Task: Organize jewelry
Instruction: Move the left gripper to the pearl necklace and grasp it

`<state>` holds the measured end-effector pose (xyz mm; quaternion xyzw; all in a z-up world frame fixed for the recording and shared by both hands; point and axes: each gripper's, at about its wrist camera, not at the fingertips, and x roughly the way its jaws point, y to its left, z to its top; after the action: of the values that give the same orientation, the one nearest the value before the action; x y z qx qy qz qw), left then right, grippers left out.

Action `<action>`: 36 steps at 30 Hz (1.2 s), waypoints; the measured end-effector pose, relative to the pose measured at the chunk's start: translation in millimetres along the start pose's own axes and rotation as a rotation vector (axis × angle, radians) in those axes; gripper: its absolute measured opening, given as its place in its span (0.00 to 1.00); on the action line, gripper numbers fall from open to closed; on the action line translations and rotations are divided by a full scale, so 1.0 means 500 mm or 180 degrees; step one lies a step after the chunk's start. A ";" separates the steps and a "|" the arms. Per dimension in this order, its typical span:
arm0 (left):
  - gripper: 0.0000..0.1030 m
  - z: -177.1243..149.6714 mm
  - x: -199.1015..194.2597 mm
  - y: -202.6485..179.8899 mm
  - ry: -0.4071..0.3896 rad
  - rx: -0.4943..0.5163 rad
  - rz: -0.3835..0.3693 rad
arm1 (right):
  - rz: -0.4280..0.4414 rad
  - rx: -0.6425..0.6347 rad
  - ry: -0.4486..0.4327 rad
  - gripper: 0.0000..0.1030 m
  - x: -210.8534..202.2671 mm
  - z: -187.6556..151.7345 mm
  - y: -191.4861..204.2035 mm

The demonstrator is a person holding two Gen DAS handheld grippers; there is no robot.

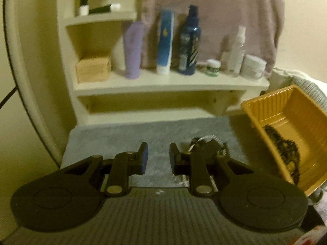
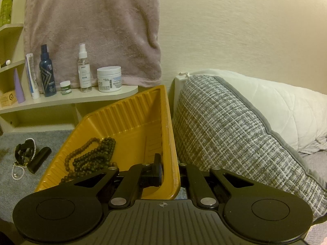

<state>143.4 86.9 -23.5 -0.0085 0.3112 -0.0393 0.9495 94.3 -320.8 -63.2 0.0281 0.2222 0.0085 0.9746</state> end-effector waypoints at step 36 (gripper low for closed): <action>0.27 -0.039 0.094 -0.117 0.0106 0.1262 -0.0384 | -0.0016 -0.0045 0.0025 0.04 0.009 0.002 -0.002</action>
<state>165.4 25.1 -64.4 0.1605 0.3119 -0.1566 0.9233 98.9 -321.9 -64.4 0.0207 0.2261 0.0078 0.9739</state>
